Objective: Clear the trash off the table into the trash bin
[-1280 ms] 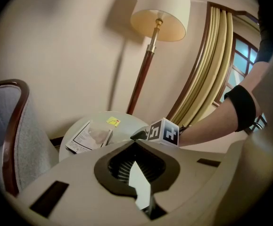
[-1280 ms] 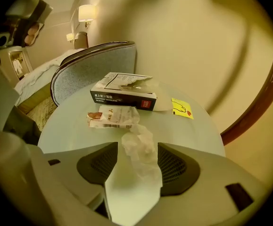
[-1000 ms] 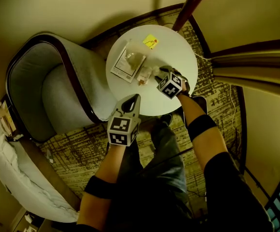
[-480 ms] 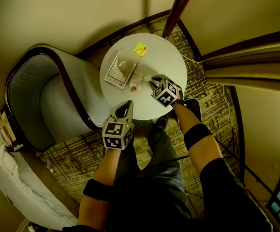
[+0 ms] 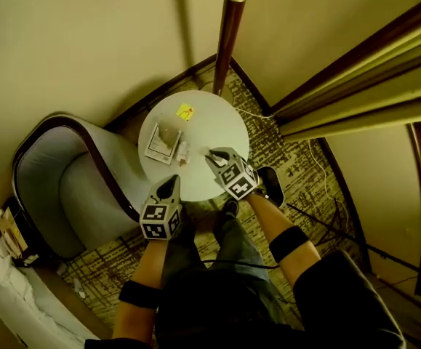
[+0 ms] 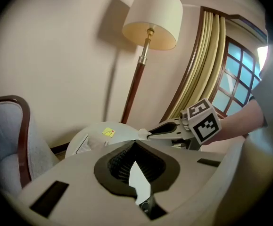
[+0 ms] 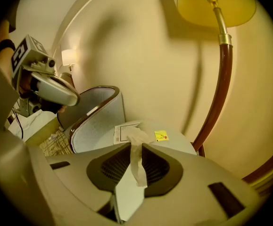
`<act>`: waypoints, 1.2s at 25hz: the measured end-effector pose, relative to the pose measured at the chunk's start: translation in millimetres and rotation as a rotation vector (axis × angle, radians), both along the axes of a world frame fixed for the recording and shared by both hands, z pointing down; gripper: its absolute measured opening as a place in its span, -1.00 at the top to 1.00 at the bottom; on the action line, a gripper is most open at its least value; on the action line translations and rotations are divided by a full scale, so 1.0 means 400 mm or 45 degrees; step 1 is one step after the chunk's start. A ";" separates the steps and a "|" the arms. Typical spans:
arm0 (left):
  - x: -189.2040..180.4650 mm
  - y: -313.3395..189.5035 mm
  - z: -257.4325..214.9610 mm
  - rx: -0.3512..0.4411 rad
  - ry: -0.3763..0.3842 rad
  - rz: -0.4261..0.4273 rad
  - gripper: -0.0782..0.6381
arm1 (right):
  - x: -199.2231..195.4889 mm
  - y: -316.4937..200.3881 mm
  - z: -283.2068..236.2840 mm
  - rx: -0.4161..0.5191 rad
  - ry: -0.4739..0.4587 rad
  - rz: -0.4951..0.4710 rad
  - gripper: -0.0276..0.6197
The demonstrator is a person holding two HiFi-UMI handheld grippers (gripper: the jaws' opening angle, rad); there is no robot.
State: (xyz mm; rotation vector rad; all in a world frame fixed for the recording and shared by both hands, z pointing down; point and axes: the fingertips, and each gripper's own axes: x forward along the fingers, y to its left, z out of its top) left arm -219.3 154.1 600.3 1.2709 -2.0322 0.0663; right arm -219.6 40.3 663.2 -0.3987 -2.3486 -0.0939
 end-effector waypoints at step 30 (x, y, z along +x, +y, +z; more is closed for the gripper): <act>0.453 -0.452 -0.236 0.163 -0.168 0.987 0.78 | 0.711 -0.261 -0.326 -0.054 -0.292 1.230 0.66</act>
